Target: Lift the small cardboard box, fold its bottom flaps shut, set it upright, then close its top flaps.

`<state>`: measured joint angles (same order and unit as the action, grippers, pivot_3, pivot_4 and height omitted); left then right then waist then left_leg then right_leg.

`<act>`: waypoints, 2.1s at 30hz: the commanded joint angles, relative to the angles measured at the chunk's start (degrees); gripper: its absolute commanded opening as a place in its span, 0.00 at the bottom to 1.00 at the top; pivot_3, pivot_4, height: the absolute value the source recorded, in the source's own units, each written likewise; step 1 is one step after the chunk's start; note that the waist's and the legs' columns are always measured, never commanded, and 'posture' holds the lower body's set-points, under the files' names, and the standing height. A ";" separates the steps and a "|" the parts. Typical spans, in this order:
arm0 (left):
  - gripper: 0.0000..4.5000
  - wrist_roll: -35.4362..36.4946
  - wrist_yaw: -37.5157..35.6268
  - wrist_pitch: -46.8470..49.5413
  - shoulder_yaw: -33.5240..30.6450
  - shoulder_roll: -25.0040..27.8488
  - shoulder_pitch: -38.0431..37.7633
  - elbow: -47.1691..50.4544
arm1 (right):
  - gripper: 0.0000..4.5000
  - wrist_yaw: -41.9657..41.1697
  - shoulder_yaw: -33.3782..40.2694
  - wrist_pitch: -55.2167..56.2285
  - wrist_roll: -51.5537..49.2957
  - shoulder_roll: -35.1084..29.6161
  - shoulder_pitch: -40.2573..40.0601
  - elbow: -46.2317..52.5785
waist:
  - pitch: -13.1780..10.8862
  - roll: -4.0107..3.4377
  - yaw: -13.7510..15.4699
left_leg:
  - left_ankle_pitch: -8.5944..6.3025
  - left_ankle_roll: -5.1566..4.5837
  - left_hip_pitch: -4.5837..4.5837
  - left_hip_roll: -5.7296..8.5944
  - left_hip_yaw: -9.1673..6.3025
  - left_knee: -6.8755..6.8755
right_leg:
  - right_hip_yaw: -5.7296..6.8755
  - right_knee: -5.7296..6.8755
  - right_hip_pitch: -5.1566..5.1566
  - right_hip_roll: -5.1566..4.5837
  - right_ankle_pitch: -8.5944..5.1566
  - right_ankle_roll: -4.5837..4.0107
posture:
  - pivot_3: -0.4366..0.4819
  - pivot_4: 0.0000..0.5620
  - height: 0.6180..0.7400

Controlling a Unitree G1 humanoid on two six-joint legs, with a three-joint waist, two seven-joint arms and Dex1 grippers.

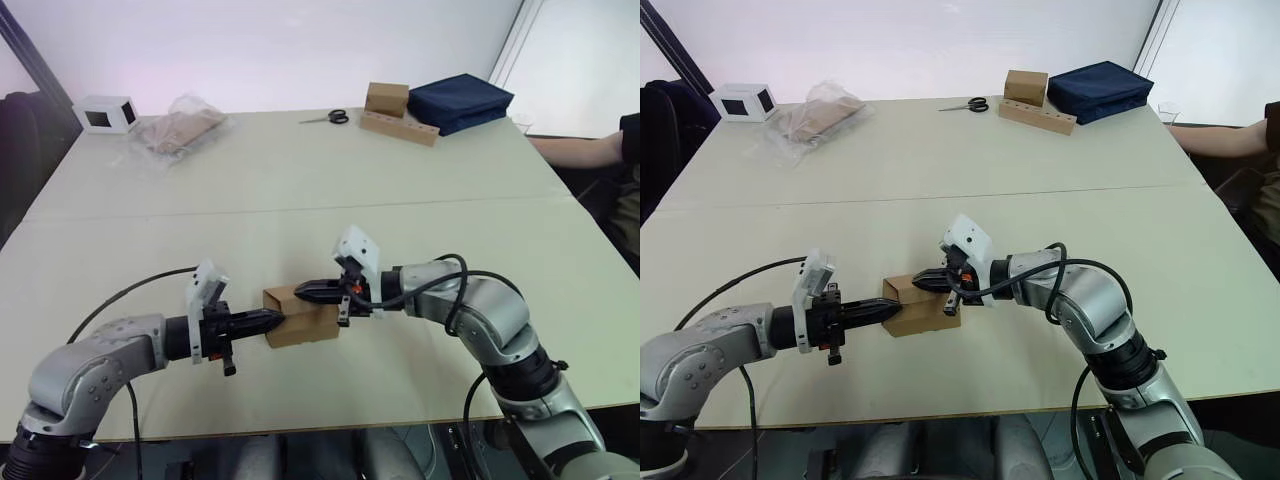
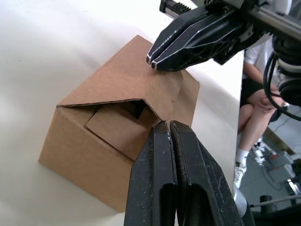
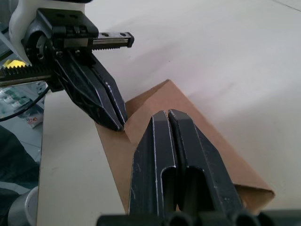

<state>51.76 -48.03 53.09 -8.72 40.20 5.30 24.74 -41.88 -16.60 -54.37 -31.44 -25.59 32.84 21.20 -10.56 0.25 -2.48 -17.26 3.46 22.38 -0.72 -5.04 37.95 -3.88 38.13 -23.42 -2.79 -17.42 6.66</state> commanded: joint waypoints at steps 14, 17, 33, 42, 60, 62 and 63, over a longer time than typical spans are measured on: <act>0.01 -2.21 5.23 -2.93 0.21 -4.46 7.53 -7.46 | 0.00 0.97 2.96 1.35 -0.42 1.92 0.75 2.76 | -0.01 0.02 0.00 | 0.01 0.01 0.01 0.02 -0.01 -0.01 | 0.02 -0.02 -0.01 -0.01 0.00 0.00 | 0.48 0.27 1.00; 0.01 -3.26 5.51 -3.81 0.89 -5.62 7.56 -8.58 | 0.00 -0.36 4.16 2.91 -0.37 0.32 0.59 5.19 | -0.01 0.02 0.06 | 0.01 0.01 0.01 0.01 0.00 -0.02 | 0.01 -0.02 -0.01 -0.02 0.00 0.00 | 0.48 0.27 1.00; 0.00 -1.85 5.85 -2.47 1.23 -7.07 7.66 -6.24 | 0.64 -2.77 -0.48 7.35 5.15 -6.07 -0.88 7.06 | -0.01 0.02 0.18 | 0.01 0.01 0.01 0.03 -0.01 0.00 | 0.02 -0.03 0.02 -0.04 0.00 0.00 | 0.48 0.27 1.00; 0.00 -1.90 5.67 -1.33 1.42 -6.54 7.25 -4.86 | 0.64 -2.83 -2.99 9.87 9.78 -6.11 -0.88 4.49 | -0.01 0.02 0.17 | 0.01 0.02 0.00 0.03 -0.01 0.00 | 0.02 -0.03 0.02 -0.04 0.00 0.00 | 0.48 0.27 1.00; 0.00 0.63 7.98 1.14 0.17 -7.54 8.82 -4.44 | 0.64 -2.29 -5.32 15.21 16.57 -5.59 -1.71 1.93 | -0.01 0.02 0.13 | 0.01 0.02 0.01 0.03 -0.02 0.00 | 0.02 -0.03 0.02 -0.04 0.00 0.00 | 0.48 0.27 1.00; 0.00 0.72 8.13 1.13 0.27 -7.38 8.57 -4.23 | 0.64 -2.17 -5.53 15.72 17.26 -5.35 -1.79 1.67 | -0.01 0.02 0.14 | 0.01 0.02 0.01 0.03 -0.02 0.00 | 0.02 -0.03 0.02 -0.04 0.00 0.00 | 0.48 0.27 1.00; 0.00 0.81 8.21 1.19 0.25 -7.37 8.55 -4.23 | 0.64 -1.93 -5.68 16.02 17.72 -5.24 -1.79 1.43 | -0.01 0.02 0.14 | 0.01 0.03 0.01 0.03 -0.02 0.00 | 0.02 -0.03 0.02 -0.04 0.00 0.00 | 0.48 0.27 1.00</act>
<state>51.38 -39.81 54.22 -7.67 32.38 13.86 18.66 -44.50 -22.24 -39.50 -15.23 -31.33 30.95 22.40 -10.57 0.27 -2.34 -17.25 3.49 22.38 -0.69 -5.05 37.95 -3.87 38.10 -23.40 -2.84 -17.42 6.67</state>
